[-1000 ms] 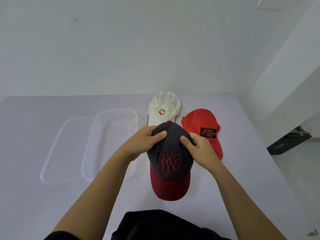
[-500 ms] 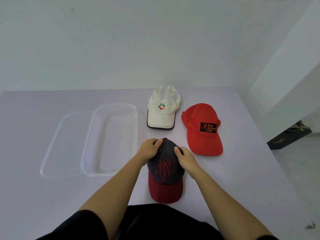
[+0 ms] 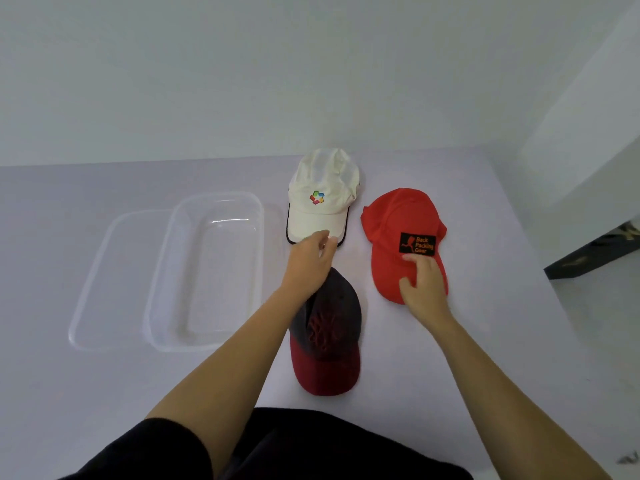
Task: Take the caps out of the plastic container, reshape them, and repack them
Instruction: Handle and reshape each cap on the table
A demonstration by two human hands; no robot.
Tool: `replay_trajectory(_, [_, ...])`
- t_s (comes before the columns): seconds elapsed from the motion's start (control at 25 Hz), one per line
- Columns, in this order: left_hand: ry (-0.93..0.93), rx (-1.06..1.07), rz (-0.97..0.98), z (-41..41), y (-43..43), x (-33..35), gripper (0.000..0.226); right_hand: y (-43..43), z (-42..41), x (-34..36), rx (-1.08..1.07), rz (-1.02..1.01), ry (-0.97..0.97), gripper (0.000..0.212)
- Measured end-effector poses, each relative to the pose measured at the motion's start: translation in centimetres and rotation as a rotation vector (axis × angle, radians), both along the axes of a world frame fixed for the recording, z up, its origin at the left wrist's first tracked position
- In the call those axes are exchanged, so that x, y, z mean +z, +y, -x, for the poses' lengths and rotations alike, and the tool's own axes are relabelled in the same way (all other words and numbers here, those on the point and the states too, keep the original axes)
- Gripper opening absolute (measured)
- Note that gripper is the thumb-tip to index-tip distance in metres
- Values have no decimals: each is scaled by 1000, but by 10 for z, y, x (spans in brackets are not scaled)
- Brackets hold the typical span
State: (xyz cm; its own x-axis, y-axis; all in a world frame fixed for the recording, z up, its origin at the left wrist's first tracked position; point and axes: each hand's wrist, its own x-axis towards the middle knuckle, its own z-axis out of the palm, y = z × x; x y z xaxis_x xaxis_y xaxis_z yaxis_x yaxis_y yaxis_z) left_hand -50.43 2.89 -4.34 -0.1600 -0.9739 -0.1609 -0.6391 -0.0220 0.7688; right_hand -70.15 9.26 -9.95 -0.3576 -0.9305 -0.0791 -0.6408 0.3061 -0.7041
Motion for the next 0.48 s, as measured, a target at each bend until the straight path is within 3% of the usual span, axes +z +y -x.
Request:
replay_trajectory(0.08, [-7,-87,63,27,3,-2,40,6,28,-13,61,-210,145,78])
replay_trajectory(0.16, [-45,-205,57,51,8,-12,45,15,44,-27,138,-377,280,94])
replay_trajectory(0.36, [-352,-475,-169,102,33,-57,83,28,60,-41,257,-339,254,77])
replay_trajectory(0.48, [-470,-393,-96,125,41,-73,82,34,59,-32,235,-300,229,67])
